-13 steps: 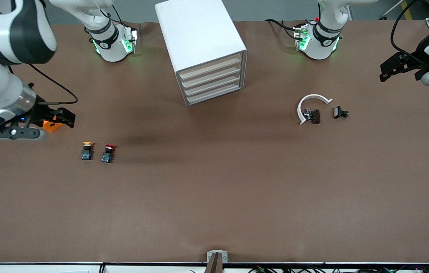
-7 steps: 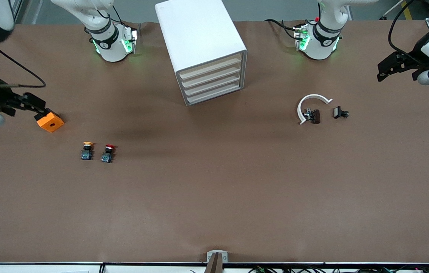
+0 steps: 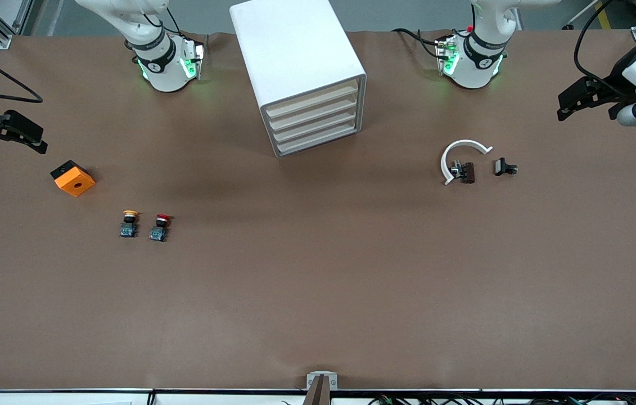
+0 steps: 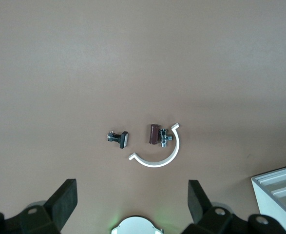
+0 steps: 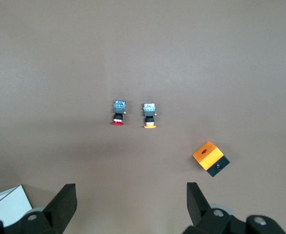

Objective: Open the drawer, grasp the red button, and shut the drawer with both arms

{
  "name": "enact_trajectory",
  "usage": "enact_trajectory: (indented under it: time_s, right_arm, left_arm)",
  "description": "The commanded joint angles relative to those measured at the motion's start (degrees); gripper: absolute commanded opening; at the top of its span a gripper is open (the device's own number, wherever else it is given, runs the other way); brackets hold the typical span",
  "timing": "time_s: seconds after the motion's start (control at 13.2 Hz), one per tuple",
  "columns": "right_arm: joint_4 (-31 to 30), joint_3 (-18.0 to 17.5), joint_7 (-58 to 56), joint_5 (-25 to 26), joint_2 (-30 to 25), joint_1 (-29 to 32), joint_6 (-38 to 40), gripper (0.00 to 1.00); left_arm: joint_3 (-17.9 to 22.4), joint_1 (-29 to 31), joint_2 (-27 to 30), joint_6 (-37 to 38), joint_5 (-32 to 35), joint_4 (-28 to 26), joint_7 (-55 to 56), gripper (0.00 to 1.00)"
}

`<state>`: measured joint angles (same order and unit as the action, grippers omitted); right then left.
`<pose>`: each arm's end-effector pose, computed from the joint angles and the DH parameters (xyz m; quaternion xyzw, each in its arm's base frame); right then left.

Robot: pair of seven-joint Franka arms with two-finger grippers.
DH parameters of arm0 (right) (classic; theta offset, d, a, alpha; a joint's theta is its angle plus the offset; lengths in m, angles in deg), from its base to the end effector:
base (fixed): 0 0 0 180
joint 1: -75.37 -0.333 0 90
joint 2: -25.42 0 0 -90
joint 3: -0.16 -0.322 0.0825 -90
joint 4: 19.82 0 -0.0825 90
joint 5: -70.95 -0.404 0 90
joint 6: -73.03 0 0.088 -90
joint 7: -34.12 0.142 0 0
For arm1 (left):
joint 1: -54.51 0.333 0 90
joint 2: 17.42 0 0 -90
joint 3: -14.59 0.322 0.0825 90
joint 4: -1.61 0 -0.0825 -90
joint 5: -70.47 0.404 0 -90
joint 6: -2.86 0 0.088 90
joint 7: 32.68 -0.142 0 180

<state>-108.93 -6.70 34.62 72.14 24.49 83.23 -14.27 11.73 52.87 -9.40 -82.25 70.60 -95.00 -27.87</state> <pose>0.5641 -0.0124 0.6082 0.9998 -0.0135 -0.0078 0.0113 0.5162 -0.0420 0.6086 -0.9995 -0.0031 0.0300 0.0071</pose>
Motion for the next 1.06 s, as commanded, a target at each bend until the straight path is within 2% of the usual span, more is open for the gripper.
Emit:
enact_trajectory:
  time_s: [0.0, 0.99]
  right_arm:
    - [1.3, -0.78, -1.12, -0.13, 0.76, 1.64, 1.26, 1.0]
    - [1.22, -0.87, -1.38, -0.04, 1.2, 1.11, 0.73, 1.0]
  left_arm:
    - [0.22, 0.15, 0.33, -0.67, -0.93, 0.54, -1.38, 1.0]
    - [0.57, 0.41, -2.22, -0.58, -0.23, 4.15, -1.21, 1.0]
